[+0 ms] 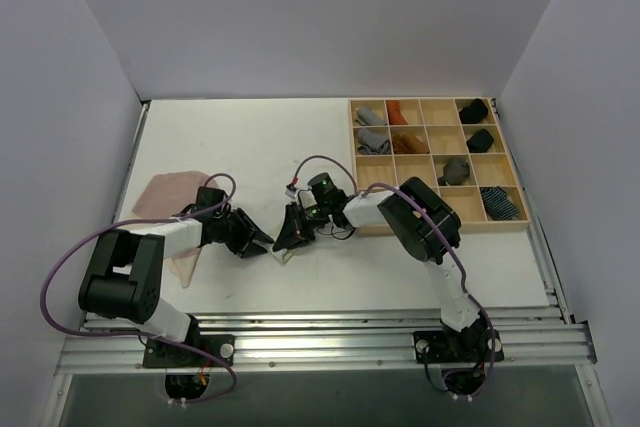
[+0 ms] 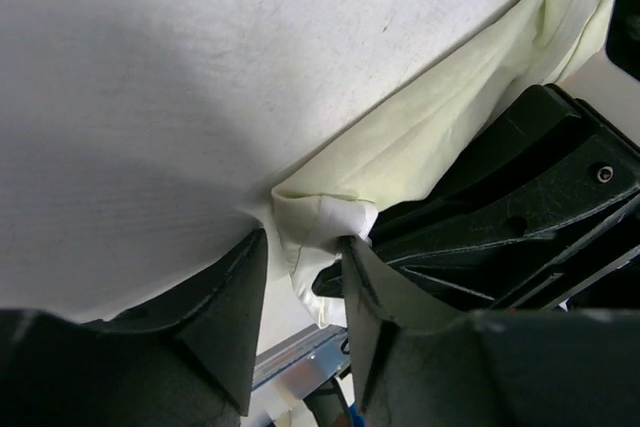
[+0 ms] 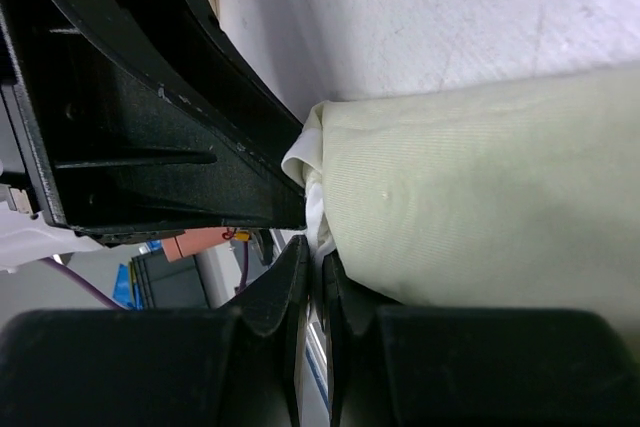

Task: Roll the underwear

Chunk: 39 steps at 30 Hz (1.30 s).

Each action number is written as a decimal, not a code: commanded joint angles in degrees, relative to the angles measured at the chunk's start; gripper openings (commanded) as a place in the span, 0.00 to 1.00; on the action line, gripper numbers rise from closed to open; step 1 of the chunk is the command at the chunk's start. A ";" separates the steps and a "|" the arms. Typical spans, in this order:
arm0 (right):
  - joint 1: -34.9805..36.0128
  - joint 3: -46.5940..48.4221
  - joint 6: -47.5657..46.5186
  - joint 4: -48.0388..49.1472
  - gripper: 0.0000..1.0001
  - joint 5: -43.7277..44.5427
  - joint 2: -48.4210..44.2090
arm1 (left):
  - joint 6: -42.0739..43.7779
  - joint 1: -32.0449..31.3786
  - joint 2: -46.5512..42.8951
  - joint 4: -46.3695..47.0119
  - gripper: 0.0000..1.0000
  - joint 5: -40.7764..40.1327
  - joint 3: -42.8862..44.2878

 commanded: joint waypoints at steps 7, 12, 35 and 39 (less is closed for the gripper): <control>-0.98 0.16 -1.01 -2.90 0.20 0.69 -2.26 | -0.19 -1.85 4.80 2.01 0.15 -3.85 0.48; -0.89 2.80 -9.63 -13.29 0.34 5.95 -5.34 | 1.74 -2.03 4.98 -1.33 0.03 -5.08 2.59; 22.57 6.23 -33.01 -31.68 0.38 61.06 -21.69 | 5.70 -3.78 6.56 -29.37 0.02 -8.34 14.28; 25.65 7.90 -35.13 -32.46 0.38 64.41 -20.03 | 6.23 -3.61 9.19 -31.83 0.02 -7.11 15.51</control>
